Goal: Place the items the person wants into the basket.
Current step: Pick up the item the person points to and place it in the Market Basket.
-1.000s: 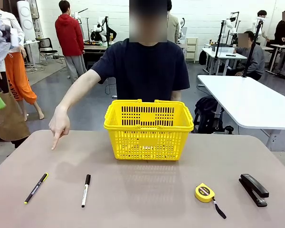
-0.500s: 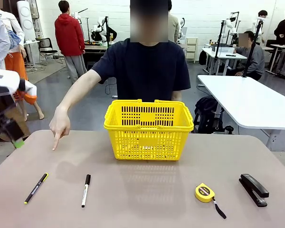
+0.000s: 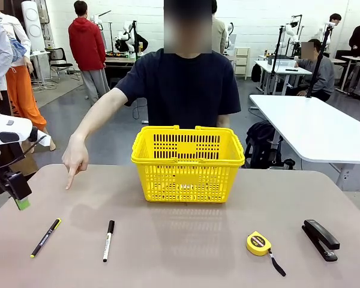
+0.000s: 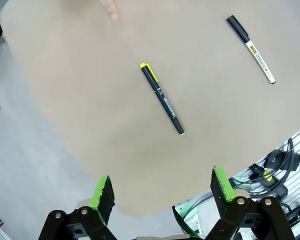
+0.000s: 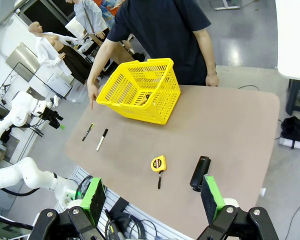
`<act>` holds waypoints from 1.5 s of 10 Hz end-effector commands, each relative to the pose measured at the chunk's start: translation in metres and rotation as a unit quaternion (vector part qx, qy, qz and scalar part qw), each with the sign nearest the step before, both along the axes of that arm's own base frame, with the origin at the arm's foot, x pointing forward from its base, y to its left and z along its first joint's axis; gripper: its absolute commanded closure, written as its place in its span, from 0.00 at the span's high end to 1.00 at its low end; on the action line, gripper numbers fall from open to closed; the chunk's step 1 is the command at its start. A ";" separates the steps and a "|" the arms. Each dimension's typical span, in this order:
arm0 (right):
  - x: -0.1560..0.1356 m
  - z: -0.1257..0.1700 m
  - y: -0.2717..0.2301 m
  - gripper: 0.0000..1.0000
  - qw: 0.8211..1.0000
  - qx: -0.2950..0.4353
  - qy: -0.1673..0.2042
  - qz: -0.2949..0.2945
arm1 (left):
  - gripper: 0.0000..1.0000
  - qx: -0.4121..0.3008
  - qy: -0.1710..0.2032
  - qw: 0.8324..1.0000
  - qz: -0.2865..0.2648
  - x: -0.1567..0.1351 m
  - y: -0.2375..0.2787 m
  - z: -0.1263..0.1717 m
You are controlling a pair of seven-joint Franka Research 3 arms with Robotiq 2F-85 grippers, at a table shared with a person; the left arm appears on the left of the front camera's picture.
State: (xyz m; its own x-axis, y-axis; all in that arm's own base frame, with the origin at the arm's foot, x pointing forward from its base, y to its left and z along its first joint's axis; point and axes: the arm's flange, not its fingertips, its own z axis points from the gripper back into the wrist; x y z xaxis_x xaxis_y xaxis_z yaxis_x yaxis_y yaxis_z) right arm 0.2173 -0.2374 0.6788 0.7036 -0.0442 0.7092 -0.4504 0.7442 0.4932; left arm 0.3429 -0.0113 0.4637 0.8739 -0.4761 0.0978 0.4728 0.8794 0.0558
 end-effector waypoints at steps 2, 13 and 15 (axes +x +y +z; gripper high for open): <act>0.001 0.001 0.001 1.00 1.000 0.007 -0.006 0.005 | 1.00 0.002 -0.009 1.000 0.004 -0.003 0.001 0.006; 0.001 0.001 0.001 1.00 1.000 0.007 -0.006 0.005 | 1.00 0.007 -0.013 0.999 0.031 0.002 -0.028 -0.162; 0.001 0.001 0.001 1.00 1.000 0.007 -0.006 0.005 | 1.00 -0.007 -0.011 0.998 0.055 0.002 -0.017 -0.175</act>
